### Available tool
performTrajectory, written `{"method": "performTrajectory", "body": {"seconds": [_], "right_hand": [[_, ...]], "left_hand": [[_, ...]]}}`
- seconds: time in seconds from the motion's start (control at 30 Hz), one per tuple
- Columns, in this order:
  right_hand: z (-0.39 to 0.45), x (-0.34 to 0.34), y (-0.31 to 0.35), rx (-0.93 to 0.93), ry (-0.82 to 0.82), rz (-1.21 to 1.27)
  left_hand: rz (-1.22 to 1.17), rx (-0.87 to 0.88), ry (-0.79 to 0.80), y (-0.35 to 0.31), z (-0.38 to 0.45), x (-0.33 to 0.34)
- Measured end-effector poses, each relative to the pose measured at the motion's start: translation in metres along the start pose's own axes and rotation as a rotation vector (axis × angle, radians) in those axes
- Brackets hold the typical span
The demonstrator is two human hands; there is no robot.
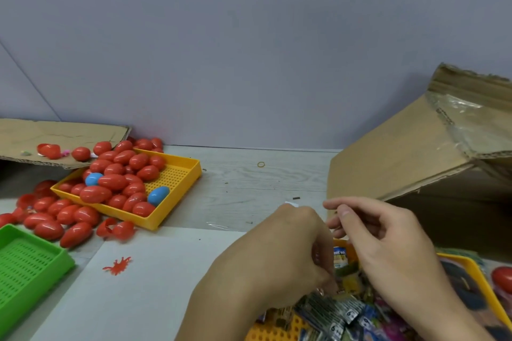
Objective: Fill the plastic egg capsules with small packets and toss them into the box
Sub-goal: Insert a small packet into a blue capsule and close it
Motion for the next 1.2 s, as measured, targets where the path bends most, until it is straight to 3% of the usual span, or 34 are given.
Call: {"method": "performTrajectory", "body": {"seconds": [0.23, 0.57, 0.7, 0.9, 1.1, 1.2], "right_hand": [[0.001, 0.0, 0.0, 0.018, 0.0, 0.104], [0.002, -0.002, -0.001, 0.047, 0.001, 0.197], [0.001, -0.002, 0.003, 0.065, 0.039, 0.23], [-0.002, 0.008, 0.012, 0.05, 0.166, 0.309], [0.0, 0.009, 0.009, 0.075, 0.15, 0.234], [-0.001, 0.01, 0.006, 0.112, 0.11, 0.242]], "left_hand": [[-0.066, -0.008, -0.022, 0.008, -0.002, -0.012], [-0.045, -0.073, -0.189, 0.008, -0.007, -0.032], [-0.177, -0.146, -0.22, 0.007, -0.008, -0.033], [-0.591, -0.107, -0.626, 0.011, -0.016, -0.021], [-0.693, -0.054, -0.574, 0.026, -0.016, -0.011], [-0.709, -0.053, -0.626, 0.038, -0.018, -0.014]]}}
Point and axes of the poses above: each hand's wrist, its own z-axis towards the middle knuckle, its own x-axis out of the palm, y = z × x, the point moved 7 cm from there along z, towards the middle knuckle, and after that the axes turned 6 degrees about -z, right-handed, at the moved point
